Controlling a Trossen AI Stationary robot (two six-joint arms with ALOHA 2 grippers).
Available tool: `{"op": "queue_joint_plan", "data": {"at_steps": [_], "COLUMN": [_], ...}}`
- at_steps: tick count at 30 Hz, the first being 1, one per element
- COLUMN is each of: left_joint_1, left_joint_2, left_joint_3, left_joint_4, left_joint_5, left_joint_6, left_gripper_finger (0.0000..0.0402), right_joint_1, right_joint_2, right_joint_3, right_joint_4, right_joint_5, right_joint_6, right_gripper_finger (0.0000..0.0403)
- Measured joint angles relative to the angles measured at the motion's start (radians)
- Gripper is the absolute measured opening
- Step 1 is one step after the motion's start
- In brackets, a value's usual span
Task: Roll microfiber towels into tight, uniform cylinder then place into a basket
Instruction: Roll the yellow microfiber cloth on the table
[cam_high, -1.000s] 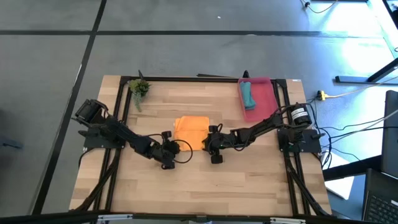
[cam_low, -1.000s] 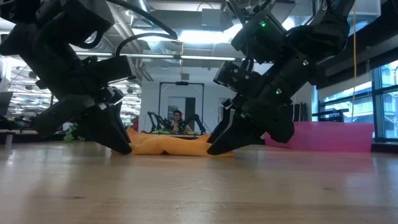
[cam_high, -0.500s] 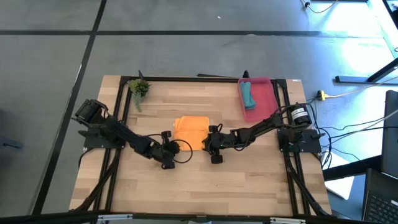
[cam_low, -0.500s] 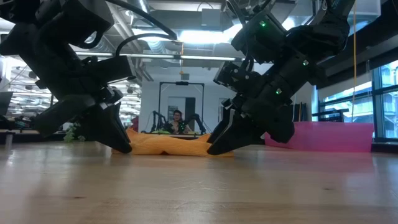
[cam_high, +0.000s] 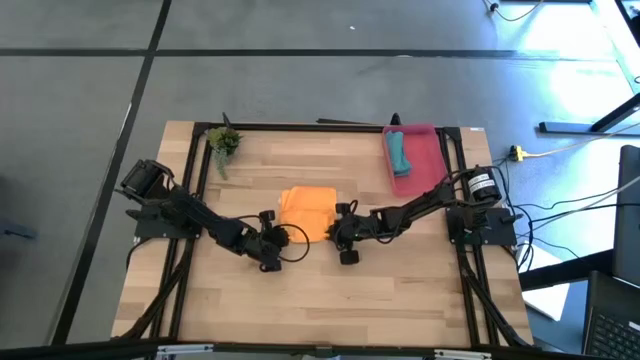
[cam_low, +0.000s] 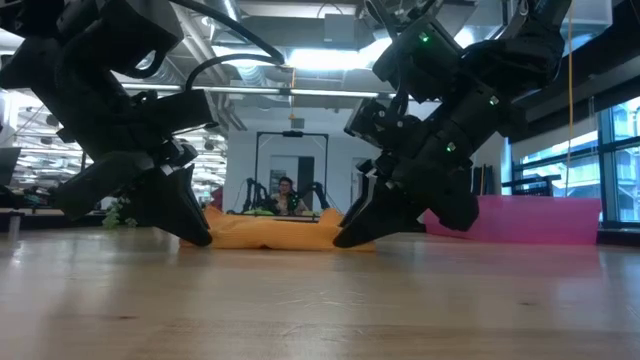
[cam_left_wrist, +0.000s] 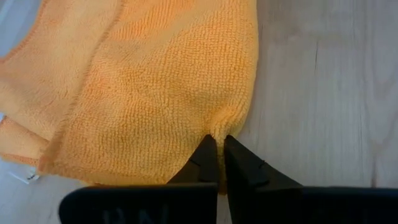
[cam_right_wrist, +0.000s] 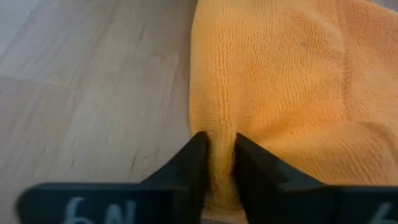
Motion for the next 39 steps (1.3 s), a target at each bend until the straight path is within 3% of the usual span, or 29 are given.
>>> {"op": "queue_joint_plan", "data": {"at_steps": [7, 14, 26, 33, 39], "left_joint_1": [0.003, 0.005, 0.007, 0.018, 0.022], "left_joint_2": [0.0, -0.004, -0.001, -0.001, -0.002], "left_joint_3": [0.0, 0.015, 0.145, 0.152, 0.153], "left_joint_4": [0.0, -0.007, -0.157, -0.147, -0.143], "left_joint_5": [0.019, 0.045, 0.236, 0.331, 0.349], "left_joint_6": [-0.004, -0.026, -0.026, -0.029, -0.026], "left_gripper_finger": [0.0, 0.0, 0.0, 0.0, 0.0], "right_joint_1": [0.0, 0.0, -0.032, -0.042, -0.057], "right_joint_2": [0.0, -0.001, -0.011, -0.011, -0.022], "right_joint_3": [0.0, 0.001, 0.0, 0.0, 0.0], "right_joint_4": [0.0, 0.001, -0.013, -0.025, -0.035], "right_joint_5": [-0.013, -0.125, -0.367, -0.461, -0.498], "right_joint_6": [0.0, 0.048, 0.207, 0.299, 0.368], "right_gripper_finger": [0.001, 0.0007, 0.0006, 0.0006, 0.0007]}}
